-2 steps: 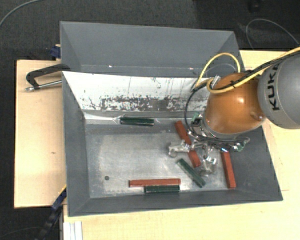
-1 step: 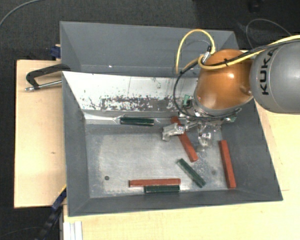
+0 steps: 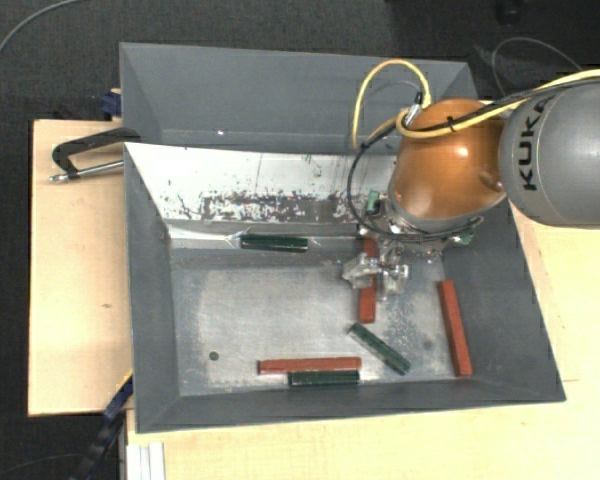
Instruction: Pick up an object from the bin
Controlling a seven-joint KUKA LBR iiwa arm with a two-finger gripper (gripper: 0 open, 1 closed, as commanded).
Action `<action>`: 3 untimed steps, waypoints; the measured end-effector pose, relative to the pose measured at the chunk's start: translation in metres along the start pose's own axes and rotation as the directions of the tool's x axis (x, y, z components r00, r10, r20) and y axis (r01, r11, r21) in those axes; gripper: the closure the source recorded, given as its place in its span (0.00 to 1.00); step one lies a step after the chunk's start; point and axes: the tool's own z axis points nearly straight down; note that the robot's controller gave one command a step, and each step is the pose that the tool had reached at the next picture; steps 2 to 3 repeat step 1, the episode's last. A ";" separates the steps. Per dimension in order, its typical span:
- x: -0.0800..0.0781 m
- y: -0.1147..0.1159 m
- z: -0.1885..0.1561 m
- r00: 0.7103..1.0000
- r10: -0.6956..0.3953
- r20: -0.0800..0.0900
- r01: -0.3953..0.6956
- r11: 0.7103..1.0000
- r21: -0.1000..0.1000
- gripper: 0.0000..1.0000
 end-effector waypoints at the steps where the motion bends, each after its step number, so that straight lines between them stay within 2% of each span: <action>1: 0.004 0.008 -0.165 0.985 -0.173 0.000 0.173 0.985 0.011 1.00; 3: 0.004 0.008 -0.165 0.985 -0.173 0.000 0.173 0.985 0.011 1.00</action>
Offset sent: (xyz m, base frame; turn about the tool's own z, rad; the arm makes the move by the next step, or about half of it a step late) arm -0.0123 -0.0032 0.1594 -0.1773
